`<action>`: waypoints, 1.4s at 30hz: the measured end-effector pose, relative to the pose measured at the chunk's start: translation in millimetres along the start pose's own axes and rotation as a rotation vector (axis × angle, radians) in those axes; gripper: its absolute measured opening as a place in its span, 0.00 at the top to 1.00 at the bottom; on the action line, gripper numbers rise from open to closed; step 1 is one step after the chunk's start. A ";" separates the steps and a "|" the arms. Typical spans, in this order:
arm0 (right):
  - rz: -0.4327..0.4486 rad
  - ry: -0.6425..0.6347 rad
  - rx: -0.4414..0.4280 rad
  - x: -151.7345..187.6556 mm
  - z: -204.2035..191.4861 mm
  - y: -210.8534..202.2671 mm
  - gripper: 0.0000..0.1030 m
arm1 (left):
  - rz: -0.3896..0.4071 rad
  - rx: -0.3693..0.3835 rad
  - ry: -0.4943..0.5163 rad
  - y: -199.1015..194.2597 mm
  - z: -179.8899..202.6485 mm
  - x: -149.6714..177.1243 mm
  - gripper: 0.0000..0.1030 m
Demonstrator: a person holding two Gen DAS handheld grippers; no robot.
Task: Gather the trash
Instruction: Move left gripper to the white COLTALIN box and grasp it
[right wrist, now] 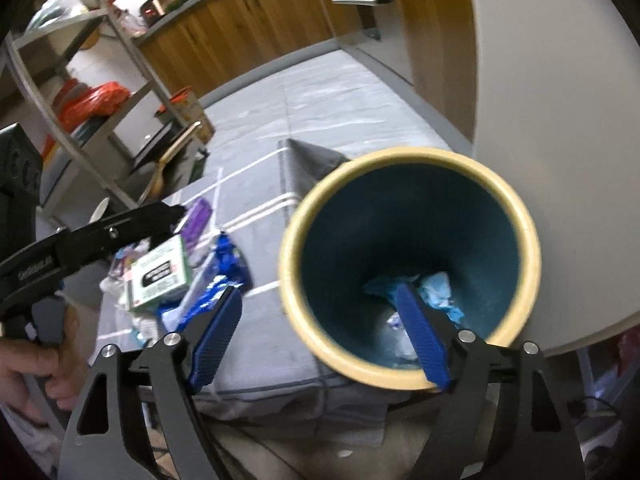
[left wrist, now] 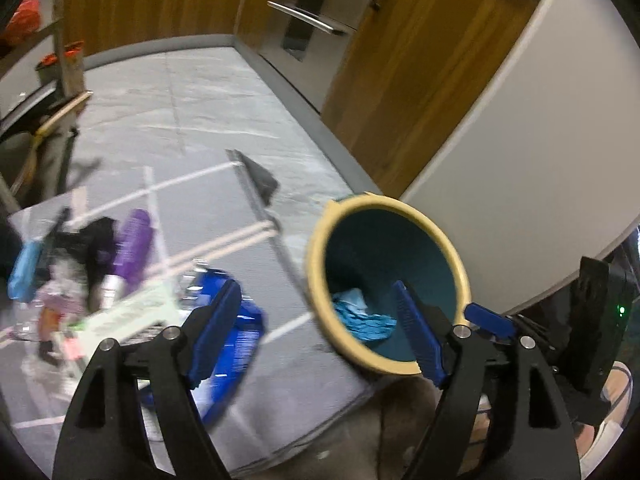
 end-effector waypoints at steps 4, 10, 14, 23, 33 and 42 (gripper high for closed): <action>-0.005 -0.024 -0.016 1.4 -16.6 2.9 0.21 | 0.024 -0.056 -0.057 -26.8 -42.3 -8.6 0.25; -0.026 -0.052 -0.058 5.8 -46.7 11.7 0.20 | 0.056 -0.170 -0.187 -69.5 -119.7 -1.3 0.24; -0.046 -0.085 -0.082 12.0 -66.7 18.4 0.20 | 0.063 -0.241 -0.296 -86.4 -164.1 20.7 0.23; -0.076 -0.124 -0.110 21.7 -93.6 28.1 0.20 | 0.001 -0.314 -0.496 -83.7 -226.9 71.0 0.23; -0.112 -0.142 -0.164 32.9 -119.4 37.5 0.20 | 0.041 -0.396 -0.444 -87.6 -229.8 71.5 0.48; -0.136 -0.124 -0.156 38.5 -114.4 41.3 0.20 | -0.023 -0.279 0.119 -48.8 -137.4 39.1 0.06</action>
Point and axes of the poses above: each gripper's, at about its wrist camera, not at the fingertips, and y roughly the way its jaws point, z to its right, x to its underside, the point moved 9 cm from there along y, roughly the way its jaws point, and after that the axes turned 9 degrees about z, right-handed, at the moved point
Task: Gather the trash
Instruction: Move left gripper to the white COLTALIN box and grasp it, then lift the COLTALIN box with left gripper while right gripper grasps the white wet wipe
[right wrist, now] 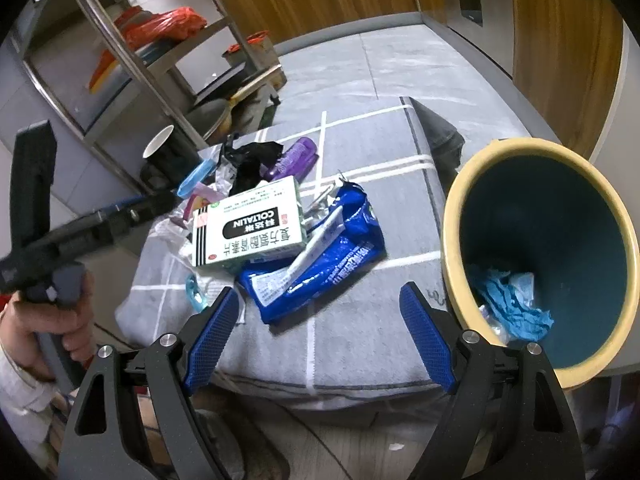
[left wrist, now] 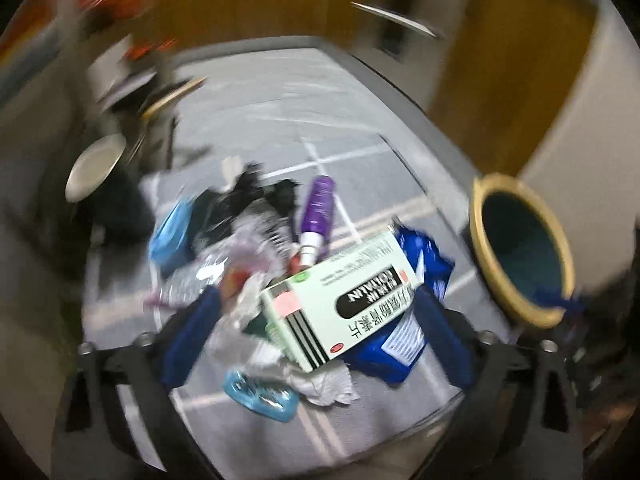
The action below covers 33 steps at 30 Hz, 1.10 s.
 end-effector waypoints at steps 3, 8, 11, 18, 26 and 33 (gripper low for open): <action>0.001 0.008 0.000 0.5 3.2 -0.2 0.20 | -0.050 0.014 0.215 14.9 24.1 2.2 0.06; 0.000 0.011 -0.002 0.6 5.3 0.1 0.20 | -0.114 0.031 0.410 37.5 35.1 14.8 0.06; -0.003 0.012 0.000 1.3 5.9 0.6 0.20 | -0.146 0.036 0.494 51.5 39.7 21.1 0.06; -0.015 0.019 0.009 3.8 11.3 4.8 0.20 | -0.207 0.047 0.591 77.7 38.3 28.1 0.06; -0.037 0.017 0.004 8.7 10.2 12.0 0.20 | -0.282 0.115 0.512 96.7 30.8 31.5 0.06; -0.055 0.032 -0.012 13.2 6.3 19.3 0.20 | -0.242 0.164 0.383 87.5 29.8 18.9 0.20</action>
Point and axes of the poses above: each gripper's, at about its wrist camera, not at the fingertips, and y roughly the way its jaws point, z to its right, x to its underside, the point moved 9 cm from there along y, roughly the way its jaws point, and after that the axes turned 9 degrees about z, right-handed, at the moved point
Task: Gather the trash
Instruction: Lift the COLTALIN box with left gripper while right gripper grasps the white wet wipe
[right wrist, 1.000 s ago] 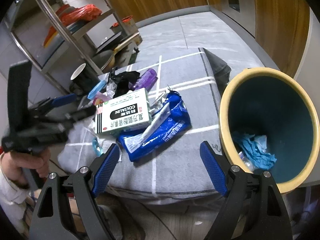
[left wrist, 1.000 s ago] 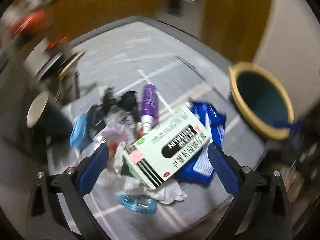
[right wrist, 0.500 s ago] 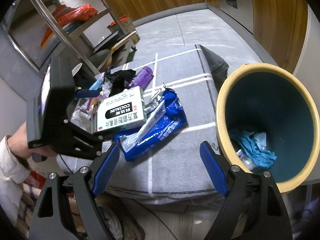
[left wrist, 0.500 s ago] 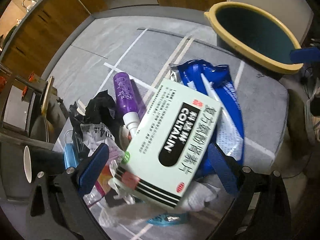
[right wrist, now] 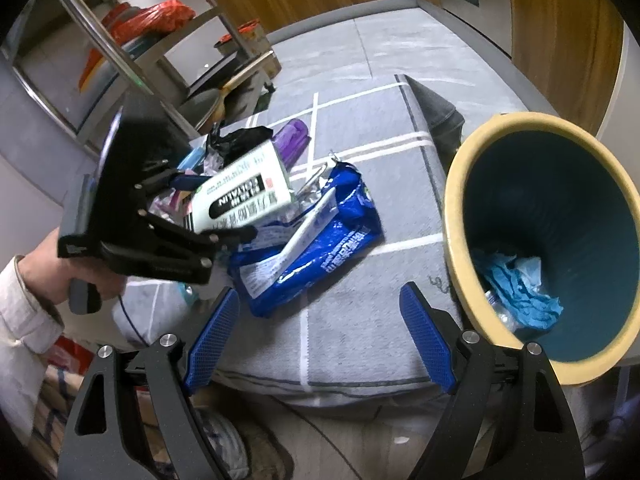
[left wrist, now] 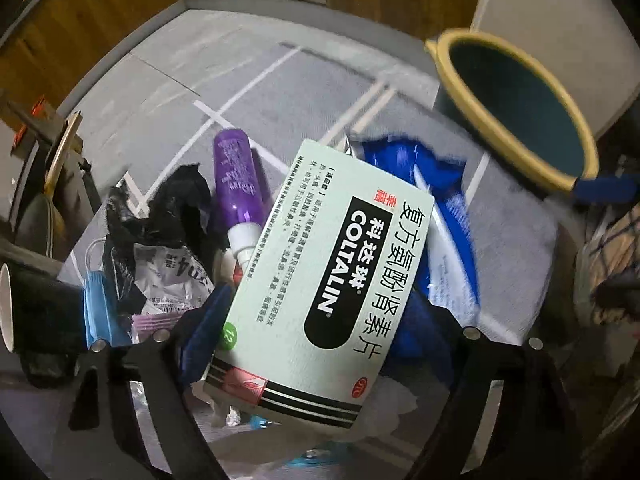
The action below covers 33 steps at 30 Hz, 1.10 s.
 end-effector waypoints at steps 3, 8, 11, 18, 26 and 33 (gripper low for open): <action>-0.015 0.030 -0.014 3.1 -0.2 5.9 0.20 | 0.045 0.003 -0.056 -13.0 -6.7 -8.2 0.20; -0.041 0.131 -0.055 9.2 2.7 18.9 0.20 | 0.155 0.004 -0.193 -44.7 -18.1 -29.8 0.20; -0.052 0.228 -0.104 11.8 1.7 28.6 0.20 | 0.227 0.009 -0.287 -67.1 -27.5 -41.3 0.20; -0.078 0.415 -0.174 15.2 -3.5 54.9 0.20 | 0.314 0.050 -0.443 -93.1 -49.7 -56.2 0.22; -0.097 0.484 -0.119 17.0 -10.4 80.2 0.37 | 0.401 0.050 -0.617 -106.4 -77.4 -51.3 0.24; -0.024 0.400 0.021 4.4 -1.2 65.3 0.40 | 0.427 0.065 -0.707 -110.5 -90.2 -46.7 0.25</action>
Point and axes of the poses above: each gripper's, at about its wrist camera, not at the fingertips, and y roughly the way its jaws point, z to its right, x to its underside, the point moved 9 cm from there along y, roughly the way its jaws point, and after that the axes turned 9 degrees about z, right-handed, at the moved point
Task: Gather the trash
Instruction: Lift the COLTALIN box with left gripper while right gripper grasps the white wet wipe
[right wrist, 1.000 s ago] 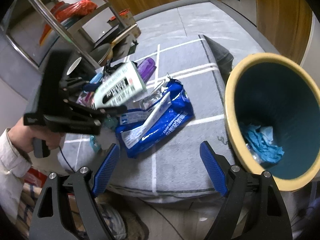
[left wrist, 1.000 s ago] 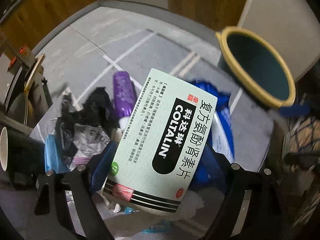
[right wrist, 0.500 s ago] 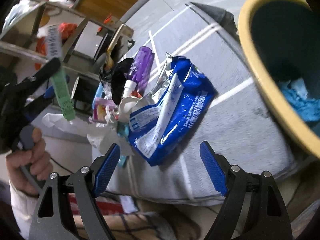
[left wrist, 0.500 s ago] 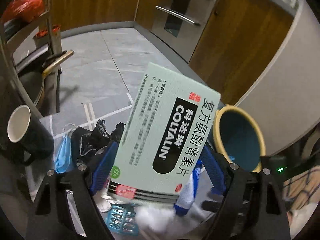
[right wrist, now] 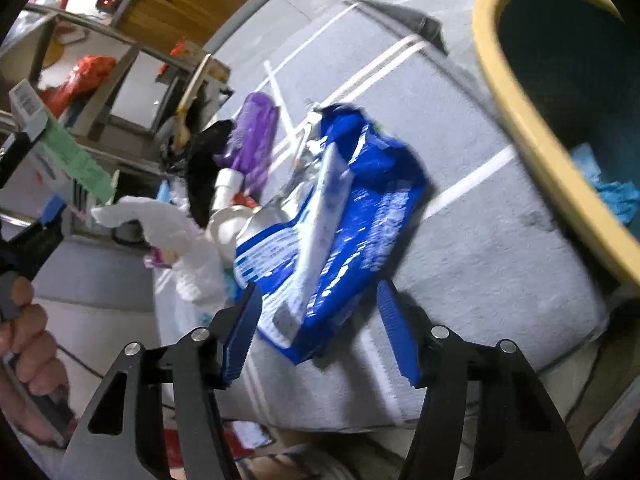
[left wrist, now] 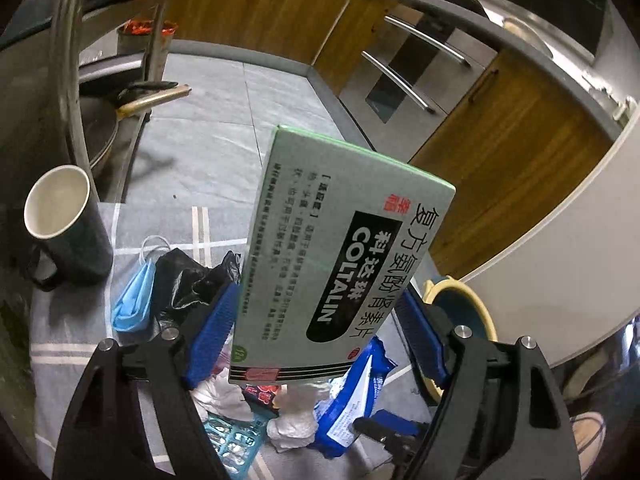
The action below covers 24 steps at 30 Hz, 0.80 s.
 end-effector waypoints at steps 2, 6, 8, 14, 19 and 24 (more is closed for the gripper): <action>0.016 -0.023 -0.005 -3.7 -5.0 -4.5 0.40 | 0.011 -0.002 -0.007 -4.1 0.2 -1.7 0.25; 0.023 -0.038 -0.008 -8.6 -11.9 -7.5 0.38 | 0.056 -0.002 -0.027 -14.0 1.0 -13.8 0.25; 0.049 -0.065 -0.026 -10.5 -20.4 -11.3 0.38 | 0.082 -0.008 -0.027 -21.0 1.9 -20.4 0.25; 0.014 -0.176 -0.101 0.0 -57.6 -1.1 0.38 | 0.113 -0.007 -0.032 -34.5 6.5 -31.5 0.25; -0.022 -0.234 -0.101 7.2 -78.7 22.6 0.38 | 0.113 0.006 -0.029 -39.7 12.1 -32.7 0.25; -0.041 -0.251 -0.094 8.1 -87.0 36.3 0.61 | 0.107 0.016 -0.025 -39.8 16.3 -32.3 0.25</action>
Point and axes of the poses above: each gripper's, at about its wrist camera, not at the fingertips, and y roughly the way its jaws point, z to its right, x to its underside, the point moved 9 cm from there along y, roughly the way its jaws point, and after that the axes turned 9 degrees about z, right-handed, at the moved point
